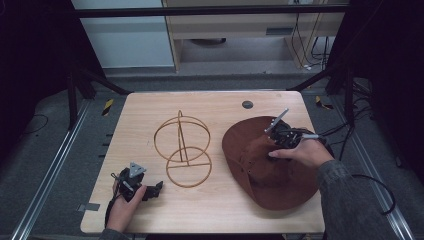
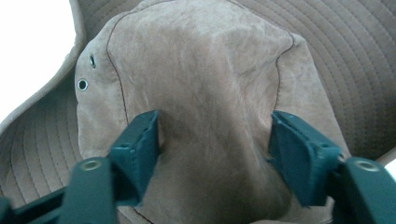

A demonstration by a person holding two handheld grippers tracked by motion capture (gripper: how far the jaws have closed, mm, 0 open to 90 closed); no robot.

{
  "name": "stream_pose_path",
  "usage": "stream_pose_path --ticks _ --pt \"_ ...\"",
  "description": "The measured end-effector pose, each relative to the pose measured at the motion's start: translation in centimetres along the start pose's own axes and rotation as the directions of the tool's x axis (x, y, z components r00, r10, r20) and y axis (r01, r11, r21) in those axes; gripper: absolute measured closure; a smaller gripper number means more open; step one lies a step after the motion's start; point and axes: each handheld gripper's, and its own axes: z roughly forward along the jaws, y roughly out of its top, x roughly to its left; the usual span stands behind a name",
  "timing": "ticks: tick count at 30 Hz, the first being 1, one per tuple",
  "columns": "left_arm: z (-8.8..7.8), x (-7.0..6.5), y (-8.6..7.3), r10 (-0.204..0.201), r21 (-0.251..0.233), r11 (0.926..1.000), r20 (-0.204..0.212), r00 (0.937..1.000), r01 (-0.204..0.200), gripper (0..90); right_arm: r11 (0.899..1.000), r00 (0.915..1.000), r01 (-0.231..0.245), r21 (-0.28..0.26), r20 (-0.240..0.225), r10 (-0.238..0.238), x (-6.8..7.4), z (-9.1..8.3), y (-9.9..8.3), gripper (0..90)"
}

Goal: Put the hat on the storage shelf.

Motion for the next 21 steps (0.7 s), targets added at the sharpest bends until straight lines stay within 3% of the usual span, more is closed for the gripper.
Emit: stream_pose_path --ticks 11,21 --pt "0.0 0.0 0.0 -0.003 -0.003 1.0 0.0 1.0 0.003 0.0 1.0 0.9997 -0.003 0.009 -0.024 0.003 -0.4 0.3 -0.3 85.2" --pt "0.0 0.0 0.0 -0.001 -0.003 1.0 0.0 1.0 0.001 0.0 0.997 0.9986 -0.031 -0.064 -0.045 0.028 -0.7 -1.6 -0.5 89.1"
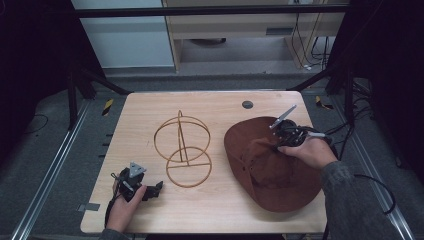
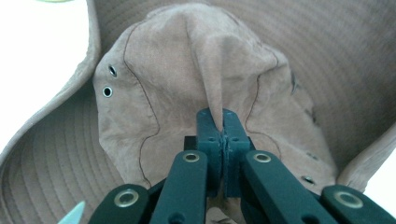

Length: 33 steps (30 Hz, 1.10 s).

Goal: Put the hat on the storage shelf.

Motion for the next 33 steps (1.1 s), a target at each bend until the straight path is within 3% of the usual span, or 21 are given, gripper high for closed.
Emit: stream_pose_path --ticks 9,10,12,13,17,22,23,32,33 --pt "0.0 0.0 0.0 -0.005 -0.001 1.0 0.0 1.0 0.005 0.0 0.995 0.9995 -0.032 -0.093 0.004 0.032 0.3 -3.2 0.3 89.2" --pt "0.0 0.0 0.0 -0.005 0.0 1.0 -0.001 1.0 0.005 0.0 0.99 0.999 -0.045 -0.131 0.003 0.046 0.2 -4.1 0.4 89.2" --pt "0.0 0.0 0.0 -0.006 -0.001 1.0 -0.001 1.0 0.006 0.0 0.988 0.9986 -0.052 -0.145 0.004 0.053 0.3 -4.5 0.5 89.2" --pt "0.0 0.0 0.0 -0.005 -0.001 1.0 -0.001 1.0 0.005 0.0 0.981 0.9978 -0.063 -0.183 0.011 0.066 0.4 -5.5 0.8 89.2" --pt "0.0 0.0 0.0 -0.002 -0.001 1.0 -0.001 1.0 0.002 0.0 0.971 0.996 -0.073 -0.229 0.034 0.083 0.8 -7.2 1.7 89.2" --pt "0.0 0.0 0.0 -0.003 0.0 1.0 -0.001 1.0 0.003 0.0 0.957 0.9955 -0.062 -0.282 0.052 0.079 1.3 -9.0 2.6 89.2" --pt "0.0 0.0 0.0 -0.003 0.0 1.0 -0.001 1.0 0.003 0.0 0.95 0.9956 -0.056 -0.307 0.054 0.077 1.5 -10.0 3.1 89.2" --pt "0.0 0.0 0.0 -0.003 0.002 1.0 -0.001 1.0 0.003 0.0 0.94 0.9961 -0.019 -0.341 0.074 0.047 2.5 -12.6 4.4 89.2" --pt "0.0 0.0 0.0 -0.002 0.002 1.0 -0.001 1.0 0.002 0.0 0.935 0.9962 -0.011 -0.354 0.077 0.041 2.8 -13.2 4.6 89.2"
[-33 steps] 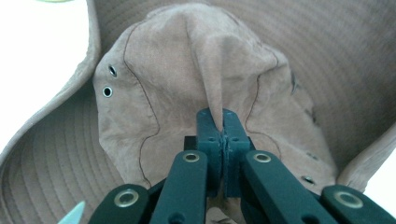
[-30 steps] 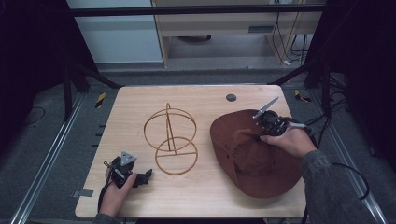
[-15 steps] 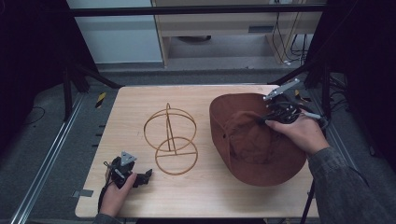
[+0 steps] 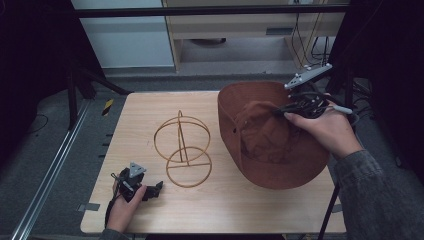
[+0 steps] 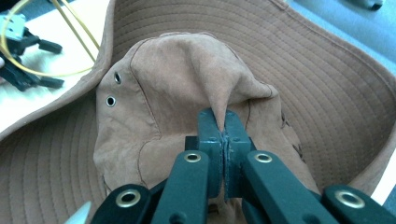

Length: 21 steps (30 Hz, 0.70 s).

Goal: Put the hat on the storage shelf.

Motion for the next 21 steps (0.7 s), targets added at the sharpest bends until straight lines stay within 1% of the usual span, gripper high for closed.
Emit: stream_pose_path --ticks 2,3,9,12,15,19,20,21 --pt "0.0 0.0 0.0 0.0 0.0 1.0 0.0 1.0 0.0 0.0 1.0 1.0 0.005 -0.007 -0.001 -0.005 0.0 -0.2 0.1 89.2" --pt "0.0 0.0 0.0 0.0 0.0 1.0 0.0 1.0 0.0 0.0 1.0 1.0 0.004 -0.023 -0.002 -0.004 0.2 -0.6 0.4 89.2" --pt "0.0 0.0 0.0 0.0 -0.001 1.0 0.0 1.0 0.0 0.0 0.998 0.9998 0.021 -0.053 0.003 -0.021 0.9 -1.7 1.6 89.3" --pt "0.0 0.0 0.0 0.0 0.0 1.0 0.0 1.0 0.0 0.0 0.997 0.9997 0.026 -0.077 0.005 -0.026 1.4 -2.0 2.1 89.3" --pt "0.0 0.0 0.0 0.0 0.0 1.0 0.0 1.0 0.0 0.0 0.996 0.9995 0.031 -0.086 0.005 -0.03 1.7 -2.1 2.3 89.2" --pt "0.0 0.0 0.0 0.0 0.0 1.0 0.0 1.0 0.0 0.0 0.992 0.9993 0.036 -0.123 -0.002 -0.036 2.6 -2.2 2.7 89.2" --pt "0.0 0.0 0.0 0.0 0.0 1.0 0.0 1.0 0.0 0.0 0.992 0.9993 0.036 -0.123 -0.002 -0.036 2.6 -2.2 2.7 89.2" --pt "0.0 0.0 0.0 0.0 -0.001 1.0 0.0 1.0 0.0 0.0 0.988 0.9992 0.037 -0.153 -0.009 -0.038 3.4 -2.4 2.9 89.3"
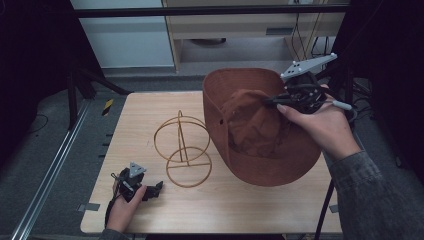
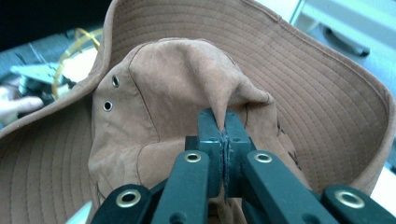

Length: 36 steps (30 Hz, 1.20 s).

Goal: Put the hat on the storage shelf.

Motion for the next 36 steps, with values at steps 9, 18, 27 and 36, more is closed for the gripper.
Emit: stream_pose_path --ticks 9,18,27,36 --pt "0.0 0.0 0.0 -0.004 -0.003 1.0 0.0 1.0 0.004 0.0 0.998 0.9993 0.034 -0.061 -0.013 -0.035 2.3 -0.1 1.4 89.2" --pt "0.0 0.0 0.0 -0.003 -0.005 1.0 -0.002 1.0 0.003 0.0 0.992 0.9995 0.025 -0.127 -0.014 -0.027 3.6 0.9 2.9 89.2" --pt "0.0 0.0 0.0 -0.001 -0.002 1.0 0.002 1.0 0.001 0.0 0.986 0.9984 0.047 -0.161 -0.023 -0.051 5.4 1.7 4.9 89.2" --pt "0.0 0.0 0.0 0.0 0.0 1.0 0.003 1.0 0.0 0.0 0.986 0.9973 0.052 -0.158 -0.043 -0.06 6.6 3.4 5.9 89.2"
